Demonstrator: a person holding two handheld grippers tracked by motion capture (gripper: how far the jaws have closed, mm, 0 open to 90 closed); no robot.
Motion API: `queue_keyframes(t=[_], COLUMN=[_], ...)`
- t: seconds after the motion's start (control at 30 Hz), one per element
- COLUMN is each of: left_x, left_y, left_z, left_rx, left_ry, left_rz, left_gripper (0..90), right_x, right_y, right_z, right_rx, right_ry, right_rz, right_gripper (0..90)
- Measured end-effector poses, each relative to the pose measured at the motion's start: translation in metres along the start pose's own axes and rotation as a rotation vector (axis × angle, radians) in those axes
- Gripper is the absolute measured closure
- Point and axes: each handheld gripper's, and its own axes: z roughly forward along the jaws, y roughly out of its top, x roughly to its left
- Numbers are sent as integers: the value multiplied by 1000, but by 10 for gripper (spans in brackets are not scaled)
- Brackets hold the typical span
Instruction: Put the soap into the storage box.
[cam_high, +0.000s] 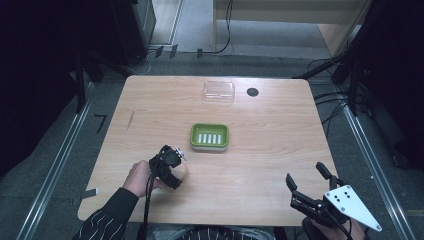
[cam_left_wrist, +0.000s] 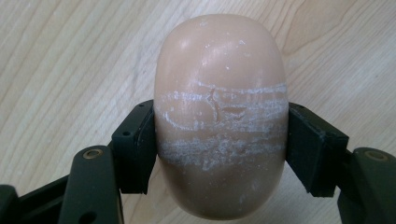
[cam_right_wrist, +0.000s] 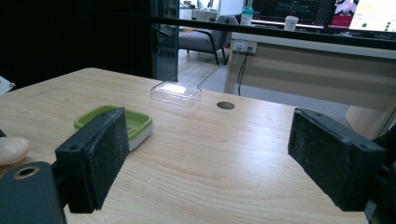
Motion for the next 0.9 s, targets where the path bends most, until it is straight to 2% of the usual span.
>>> queue_keyframes(t=[0.13,0.47,0.5,0.63,0.9], left_x=[0,1,0,-2,-2], left_y=[5,11,13,15,23], left_z=[0,0,-1,-1,-2], left_rx=[9,3,7,-1,5], left_ry=[4,1,-7,-4,-1], left_rz=[33,65,85,92,141], left_gripper=[333,333,333,333,333], right_x=[0,0,0,0,-2], right_y=[0,0,0,0,-1], right_z=[0,0,0,0,1], right_rx=[0,1,1,1,5], right_ry=[1,0,1,0,-5], right_rz=[-2,0,-4,-3,1], right_gripper=[132,132,132,132,132])
